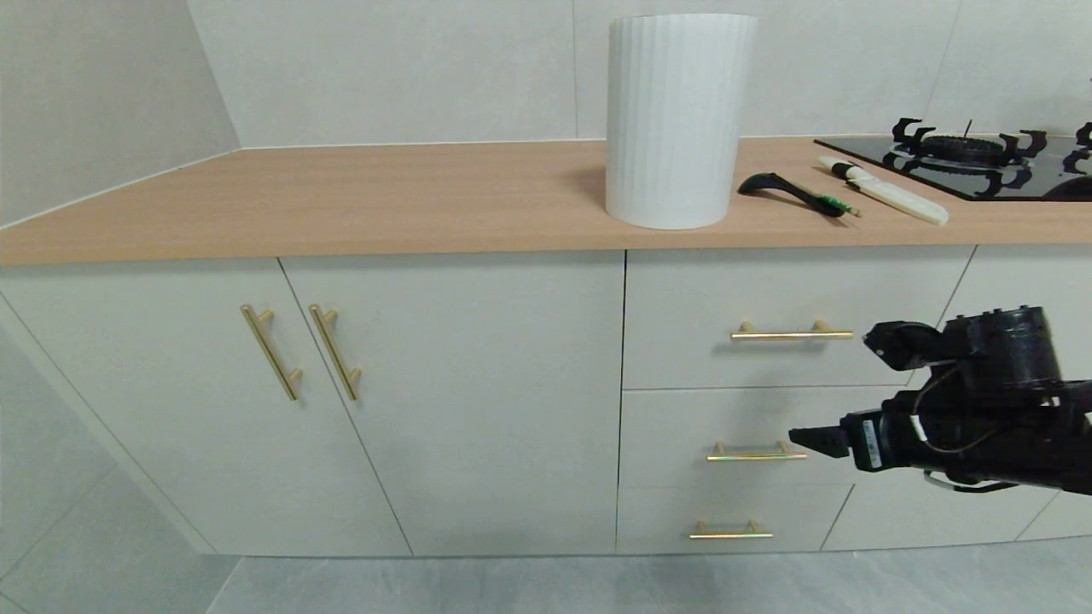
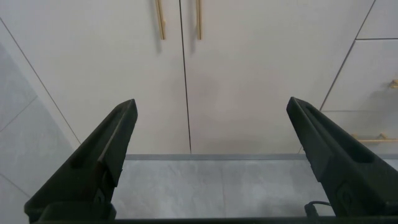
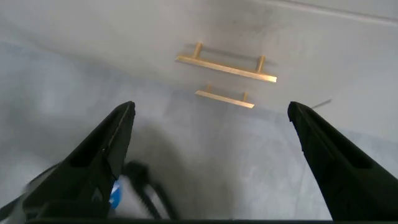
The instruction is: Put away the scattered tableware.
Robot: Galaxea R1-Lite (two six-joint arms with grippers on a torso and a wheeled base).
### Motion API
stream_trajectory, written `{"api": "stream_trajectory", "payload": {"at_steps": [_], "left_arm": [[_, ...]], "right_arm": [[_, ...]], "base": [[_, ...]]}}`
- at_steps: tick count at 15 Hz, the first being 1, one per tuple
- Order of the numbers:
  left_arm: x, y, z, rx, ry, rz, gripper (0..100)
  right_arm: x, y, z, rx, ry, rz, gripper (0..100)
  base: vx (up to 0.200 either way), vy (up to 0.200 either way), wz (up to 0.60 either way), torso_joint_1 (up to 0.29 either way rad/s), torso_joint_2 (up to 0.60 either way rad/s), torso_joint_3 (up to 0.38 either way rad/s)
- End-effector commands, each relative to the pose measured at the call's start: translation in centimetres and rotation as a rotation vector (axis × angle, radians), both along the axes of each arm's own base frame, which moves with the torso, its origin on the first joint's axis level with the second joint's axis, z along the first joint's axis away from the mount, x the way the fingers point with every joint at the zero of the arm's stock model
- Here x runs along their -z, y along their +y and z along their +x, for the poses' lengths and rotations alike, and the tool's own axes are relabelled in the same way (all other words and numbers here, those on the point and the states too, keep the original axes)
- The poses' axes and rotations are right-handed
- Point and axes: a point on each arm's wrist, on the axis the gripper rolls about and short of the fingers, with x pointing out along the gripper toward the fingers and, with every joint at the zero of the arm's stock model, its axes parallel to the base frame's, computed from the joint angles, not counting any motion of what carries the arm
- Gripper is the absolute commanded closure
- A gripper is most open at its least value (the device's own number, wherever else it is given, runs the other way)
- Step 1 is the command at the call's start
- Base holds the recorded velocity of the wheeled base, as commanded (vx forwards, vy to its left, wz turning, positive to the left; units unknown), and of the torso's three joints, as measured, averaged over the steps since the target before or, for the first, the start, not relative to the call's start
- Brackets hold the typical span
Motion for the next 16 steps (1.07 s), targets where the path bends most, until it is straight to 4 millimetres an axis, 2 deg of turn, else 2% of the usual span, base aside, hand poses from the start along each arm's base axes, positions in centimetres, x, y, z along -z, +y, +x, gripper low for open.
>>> {"api": "stream_trajectory", "payload": {"at_steps": [1, 3, 11, 16], "left_arm": [[0.0, 0.0, 0.0, 0.000, 0.000, 0.000, 0], [0.0, 0.0, 0.0, 0.000, 0.000, 0.000, 0], [0.0, 0.0, 0.0, 0.000, 0.000, 0.000, 0], [0.0, 0.0, 0.0, 0.000, 0.000, 0.000, 0]], "right_arm": [[5.7, 2.1, 2.8, 0.021, 0.068, -0.074, 0], [7.9, 2.7, 3.8, 0.061, 0.056, -0.105, 0], [12.7, 2.3, 7.3, 0.233, -0.039, -0.116, 0], [13.2, 1.9, 8.3, 0.265, -0.054, -0.097, 0]], "base": [[0.000, 0.000, 0.00, 0.000, 0.00, 0.000], [0.000, 0.000, 0.00, 0.000, 0.00, 0.000], [0.000, 0.000, 0.00, 0.000, 0.00, 0.000], [0.000, 0.000, 0.00, 0.000, 0.00, 0.000]]}}
